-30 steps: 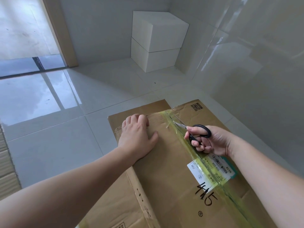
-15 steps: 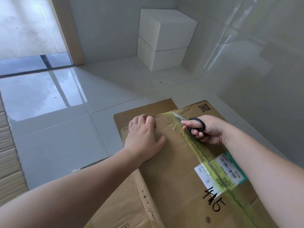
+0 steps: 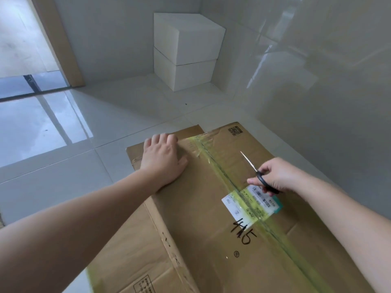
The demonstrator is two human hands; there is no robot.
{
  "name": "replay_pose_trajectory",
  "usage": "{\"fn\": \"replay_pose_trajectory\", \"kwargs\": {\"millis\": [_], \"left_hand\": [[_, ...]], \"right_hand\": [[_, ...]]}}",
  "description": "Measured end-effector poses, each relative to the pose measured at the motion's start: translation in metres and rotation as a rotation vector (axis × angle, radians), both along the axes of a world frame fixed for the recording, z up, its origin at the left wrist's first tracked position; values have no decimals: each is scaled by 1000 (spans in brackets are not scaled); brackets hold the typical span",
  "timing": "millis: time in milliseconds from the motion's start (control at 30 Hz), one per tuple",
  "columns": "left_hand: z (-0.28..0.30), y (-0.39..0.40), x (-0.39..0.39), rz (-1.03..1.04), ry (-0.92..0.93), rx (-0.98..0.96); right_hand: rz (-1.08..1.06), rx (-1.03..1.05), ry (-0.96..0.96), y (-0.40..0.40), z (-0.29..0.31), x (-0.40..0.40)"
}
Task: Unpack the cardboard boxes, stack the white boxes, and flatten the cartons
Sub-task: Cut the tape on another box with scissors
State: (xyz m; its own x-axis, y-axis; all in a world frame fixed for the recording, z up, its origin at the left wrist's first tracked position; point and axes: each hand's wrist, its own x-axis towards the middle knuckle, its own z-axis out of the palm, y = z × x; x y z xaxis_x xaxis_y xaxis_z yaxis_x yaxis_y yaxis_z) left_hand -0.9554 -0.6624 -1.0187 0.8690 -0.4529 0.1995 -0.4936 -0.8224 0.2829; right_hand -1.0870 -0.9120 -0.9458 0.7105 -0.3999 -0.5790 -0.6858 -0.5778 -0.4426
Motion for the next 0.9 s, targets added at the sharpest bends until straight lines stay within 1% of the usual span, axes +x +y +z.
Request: {"fn": "replay_pose_trajectory", "kwargs": {"millis": [100, 167, 233, 333, 467, 533, 600, 667, 767, 833, 900], "left_hand": [[8, -27, 3, -118, -56, 75], [10, -49, 5, -151, -18, 78], [8, -69, 8, -135, 30, 94], [1, -99, 8, -112, 32, 156], [-6, -122, 10, -77, 16, 172], [-10, -123, 11, -66, 33, 147], [-10, -122, 10, -67, 31, 145], [-6, -119, 8, -20, 70, 181], [-3, -112, 12, 91, 129, 179], [-2, -107, 15, 116, 148, 203], [-1, -103, 16, 115, 149, 237]], "right_hand": [[-54, -171, 71, -17, -4, -36], [-48, -301, 167, -24, -6, -67], [-31, -426, 241, -26, -8, -96], [-11, -558, 194, -24, -11, -123], [-35, -645, 135, -21, -11, -136], [-64, -699, 166, -22, -12, -147], [-85, -763, 267, -24, -10, -162], [-88, -775, 415, -21, -8, -181], [-135, -764, 549, -20, -7, -197], [-188, -715, 641, -23, -7, -199], [-248, -634, 673, -20, -10, -199]]}}
